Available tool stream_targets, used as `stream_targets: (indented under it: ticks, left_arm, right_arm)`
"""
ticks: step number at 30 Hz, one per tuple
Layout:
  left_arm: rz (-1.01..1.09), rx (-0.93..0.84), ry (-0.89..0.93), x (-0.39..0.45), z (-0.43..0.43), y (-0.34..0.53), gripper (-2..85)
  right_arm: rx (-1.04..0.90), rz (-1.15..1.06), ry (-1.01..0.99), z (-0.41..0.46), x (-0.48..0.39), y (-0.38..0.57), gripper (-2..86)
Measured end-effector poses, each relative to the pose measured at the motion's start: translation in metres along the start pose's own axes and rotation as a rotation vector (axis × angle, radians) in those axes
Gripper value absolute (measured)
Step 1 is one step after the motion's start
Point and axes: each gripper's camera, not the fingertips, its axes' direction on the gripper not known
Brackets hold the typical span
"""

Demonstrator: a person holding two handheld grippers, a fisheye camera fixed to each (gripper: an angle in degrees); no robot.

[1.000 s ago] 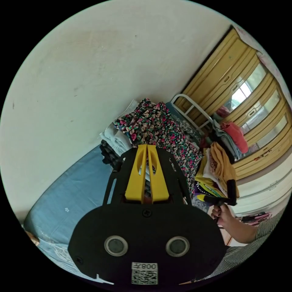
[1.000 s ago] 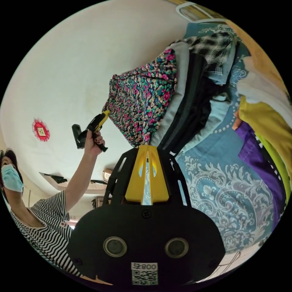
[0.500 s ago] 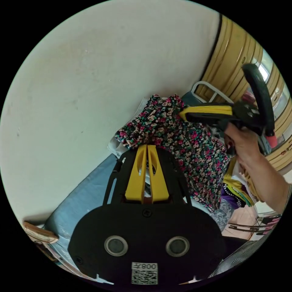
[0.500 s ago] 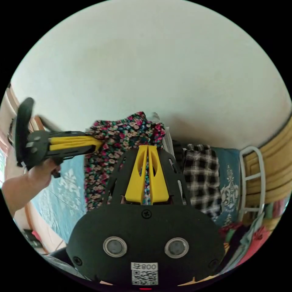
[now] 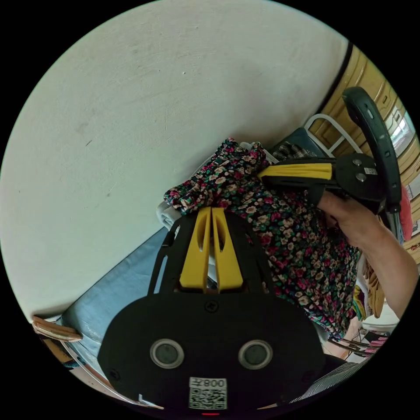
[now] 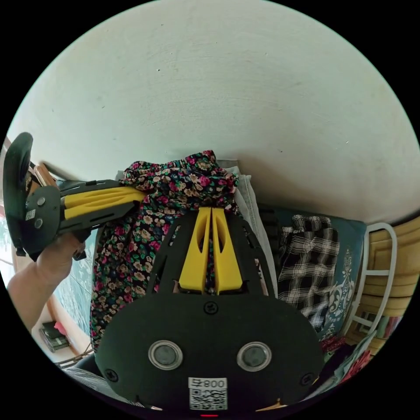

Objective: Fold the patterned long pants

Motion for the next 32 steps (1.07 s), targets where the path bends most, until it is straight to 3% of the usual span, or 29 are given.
stream_targets:
  ticks: [5, 12, 16, 20, 25, 29, 32]
  left_arm:
    - [0.023, -0.016, -0.035, 0.005, -0.003, 0.007, 0.2]
    - [0.032, 0.008, 0.036, -0.005, -0.015, 0.032, 0.2]
    - [-0.026, 0.164, 0.134, -0.016, -0.036, 0.068, 0.2]
    - [-0.031, 0.122, 0.101, -0.026, -0.014, 0.096, 0.1]
    - [-0.102, 0.279, 0.223, -0.049, -0.037, 0.138, 0.1]
    - [-0.187, 0.336, 0.336, -0.072, -0.04, 0.203, 0.2]
    - [-0.272, 0.288, 0.367, -0.084, -0.024, 0.254, 0.2]
  right_arm:
    - [0.021, -0.034, 0.061, 0.001, 0.016, -0.002, 0.1]
    - [0.153, 0.08, -0.282, -0.036, 0.102, 0.029, 0.1]
    - [0.27, 0.08, -0.344, -0.056, 0.125, 0.064, 0.1]
    - [0.033, 0.033, -0.305, -0.007, 0.131, 0.063, 0.2]
    - [0.241, 0.066, -0.405, -0.046, 0.177, 0.093, 0.4]
    - [0.332, 0.31, -0.393, -0.051, 0.273, 0.131, 1.5]
    - [0.234, 0.422, -0.411, -0.024, 0.329, 0.144, 4.3]
